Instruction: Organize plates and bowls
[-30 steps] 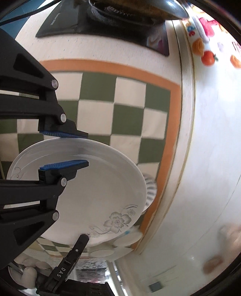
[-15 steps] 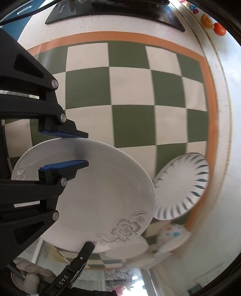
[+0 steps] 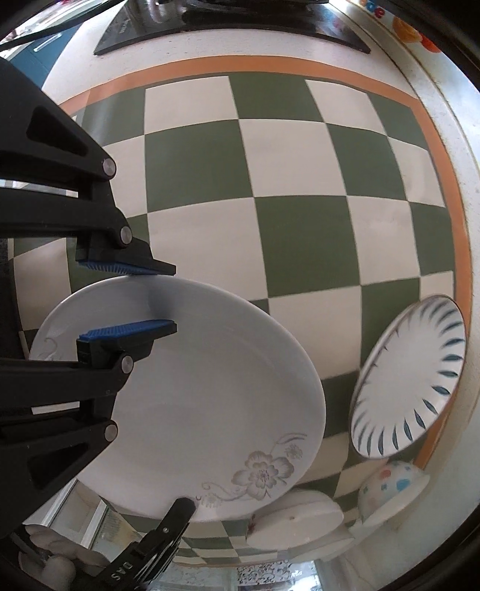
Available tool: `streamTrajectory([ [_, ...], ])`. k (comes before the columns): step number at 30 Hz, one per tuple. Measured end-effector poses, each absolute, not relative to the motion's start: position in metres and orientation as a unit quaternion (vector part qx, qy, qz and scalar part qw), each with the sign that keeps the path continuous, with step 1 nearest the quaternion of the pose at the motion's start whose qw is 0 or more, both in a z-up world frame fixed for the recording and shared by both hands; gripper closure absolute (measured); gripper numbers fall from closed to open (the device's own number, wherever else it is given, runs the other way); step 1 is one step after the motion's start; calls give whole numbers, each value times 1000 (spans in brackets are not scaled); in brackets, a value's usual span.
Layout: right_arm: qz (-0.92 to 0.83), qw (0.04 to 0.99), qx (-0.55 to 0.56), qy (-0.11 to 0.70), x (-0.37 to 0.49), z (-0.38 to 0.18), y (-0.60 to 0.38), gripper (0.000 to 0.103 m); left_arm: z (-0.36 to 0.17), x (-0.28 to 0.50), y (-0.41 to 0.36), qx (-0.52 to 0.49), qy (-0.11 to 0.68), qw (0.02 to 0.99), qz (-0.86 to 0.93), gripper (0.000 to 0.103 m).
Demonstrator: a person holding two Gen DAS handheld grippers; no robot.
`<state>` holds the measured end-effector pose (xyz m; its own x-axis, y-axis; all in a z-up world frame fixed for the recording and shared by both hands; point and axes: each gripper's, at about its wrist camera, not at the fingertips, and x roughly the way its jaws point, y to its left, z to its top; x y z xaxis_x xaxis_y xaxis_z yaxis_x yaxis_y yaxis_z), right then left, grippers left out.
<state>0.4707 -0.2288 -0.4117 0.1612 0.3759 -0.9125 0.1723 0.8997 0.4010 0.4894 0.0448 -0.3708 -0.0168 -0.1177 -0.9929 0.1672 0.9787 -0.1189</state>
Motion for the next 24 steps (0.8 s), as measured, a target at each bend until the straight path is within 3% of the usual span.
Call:
streamTrajectory([
  [17,58,712,184,675,480,-412,-225,89,-378,481,38,16,708,700,-93,82],
  [24,47,706,217,672,484,-396,-240,89,-326,501,52,-18,664,743,-82,82],
])
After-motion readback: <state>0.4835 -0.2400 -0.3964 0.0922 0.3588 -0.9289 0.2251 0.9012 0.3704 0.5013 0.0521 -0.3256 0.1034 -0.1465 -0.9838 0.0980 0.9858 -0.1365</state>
